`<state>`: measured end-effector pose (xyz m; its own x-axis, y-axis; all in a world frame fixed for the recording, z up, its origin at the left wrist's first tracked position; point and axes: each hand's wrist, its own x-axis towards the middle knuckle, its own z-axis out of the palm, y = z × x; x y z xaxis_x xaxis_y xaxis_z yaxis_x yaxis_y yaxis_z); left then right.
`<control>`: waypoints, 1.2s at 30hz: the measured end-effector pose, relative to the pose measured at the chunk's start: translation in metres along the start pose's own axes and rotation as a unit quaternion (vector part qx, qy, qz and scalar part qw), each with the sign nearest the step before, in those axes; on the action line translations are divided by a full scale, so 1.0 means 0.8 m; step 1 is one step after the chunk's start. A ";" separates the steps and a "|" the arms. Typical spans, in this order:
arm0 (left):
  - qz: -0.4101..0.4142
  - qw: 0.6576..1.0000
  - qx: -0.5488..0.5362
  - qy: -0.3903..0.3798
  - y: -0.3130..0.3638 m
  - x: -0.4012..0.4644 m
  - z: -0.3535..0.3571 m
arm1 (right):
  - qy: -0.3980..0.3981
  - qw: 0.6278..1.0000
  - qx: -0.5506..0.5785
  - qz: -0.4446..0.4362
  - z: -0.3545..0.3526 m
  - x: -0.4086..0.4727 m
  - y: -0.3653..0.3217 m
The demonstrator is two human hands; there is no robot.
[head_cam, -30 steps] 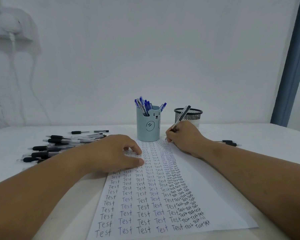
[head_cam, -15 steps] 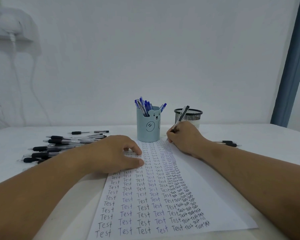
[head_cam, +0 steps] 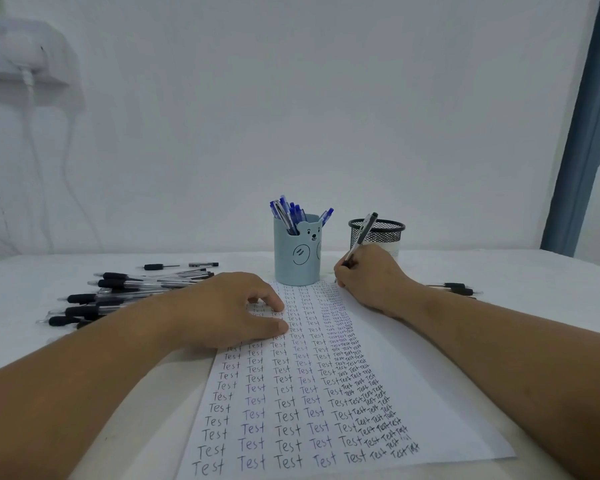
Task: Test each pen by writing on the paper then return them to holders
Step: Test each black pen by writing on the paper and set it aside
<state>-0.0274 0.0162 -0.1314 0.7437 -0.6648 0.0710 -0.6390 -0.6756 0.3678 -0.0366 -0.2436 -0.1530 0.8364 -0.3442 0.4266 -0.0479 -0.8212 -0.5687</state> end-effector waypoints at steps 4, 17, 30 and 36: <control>-0.001 1.000 -0.002 0.000 0.000 0.001 0.000 | 0.002 1.000 -0.010 0.000 -0.001 -0.001 -0.001; -0.005 1.000 -0.004 0.001 0.000 -0.005 -0.002 | 0.054 0.971 0.235 -0.001 -0.022 -0.026 -0.034; -0.007 0.999 -0.051 0.019 0.006 -0.017 -0.003 | -0.001 0.976 0.135 -0.171 -0.049 -0.048 -0.047; -0.012 0.993 -0.103 0.053 0.006 -0.021 -0.003 | -0.058 0.976 0.006 -0.211 -0.059 -0.058 -0.054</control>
<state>-0.0423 0.0247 -0.1286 0.7819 -0.6041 0.1538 -0.5749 -0.6036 0.5524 -0.0990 -0.2135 -0.1153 0.8366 0.0787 0.5421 0.3204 -0.8730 -0.3676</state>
